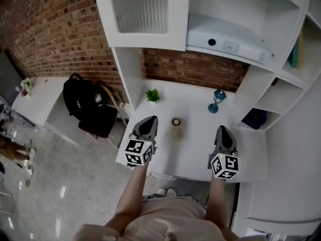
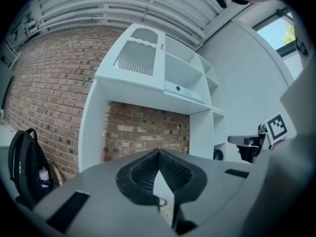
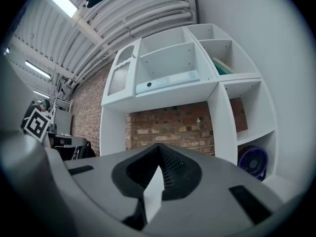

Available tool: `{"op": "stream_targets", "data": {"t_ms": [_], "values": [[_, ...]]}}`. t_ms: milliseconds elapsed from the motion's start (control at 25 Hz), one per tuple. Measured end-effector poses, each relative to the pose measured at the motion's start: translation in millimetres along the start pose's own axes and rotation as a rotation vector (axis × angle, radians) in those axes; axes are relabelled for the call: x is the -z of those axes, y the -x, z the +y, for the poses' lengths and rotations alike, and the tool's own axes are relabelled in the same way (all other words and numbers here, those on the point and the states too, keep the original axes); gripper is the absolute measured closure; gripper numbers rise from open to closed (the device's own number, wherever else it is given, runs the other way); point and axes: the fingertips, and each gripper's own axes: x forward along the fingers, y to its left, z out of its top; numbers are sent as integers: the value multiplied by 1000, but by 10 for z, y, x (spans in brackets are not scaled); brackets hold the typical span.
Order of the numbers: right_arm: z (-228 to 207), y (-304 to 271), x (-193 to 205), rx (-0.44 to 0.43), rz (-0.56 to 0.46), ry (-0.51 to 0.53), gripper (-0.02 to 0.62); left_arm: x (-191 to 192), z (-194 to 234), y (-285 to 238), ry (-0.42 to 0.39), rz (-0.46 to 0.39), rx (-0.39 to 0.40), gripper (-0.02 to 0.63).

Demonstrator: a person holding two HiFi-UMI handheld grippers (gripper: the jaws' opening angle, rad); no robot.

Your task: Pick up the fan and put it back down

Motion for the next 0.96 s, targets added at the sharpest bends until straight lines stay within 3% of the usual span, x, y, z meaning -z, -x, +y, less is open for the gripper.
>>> {"op": "stream_targets", "data": {"t_ms": [960], "values": [[-63,105,49,22,42,17,581,57,-7,81,52,0,1,578]]}}
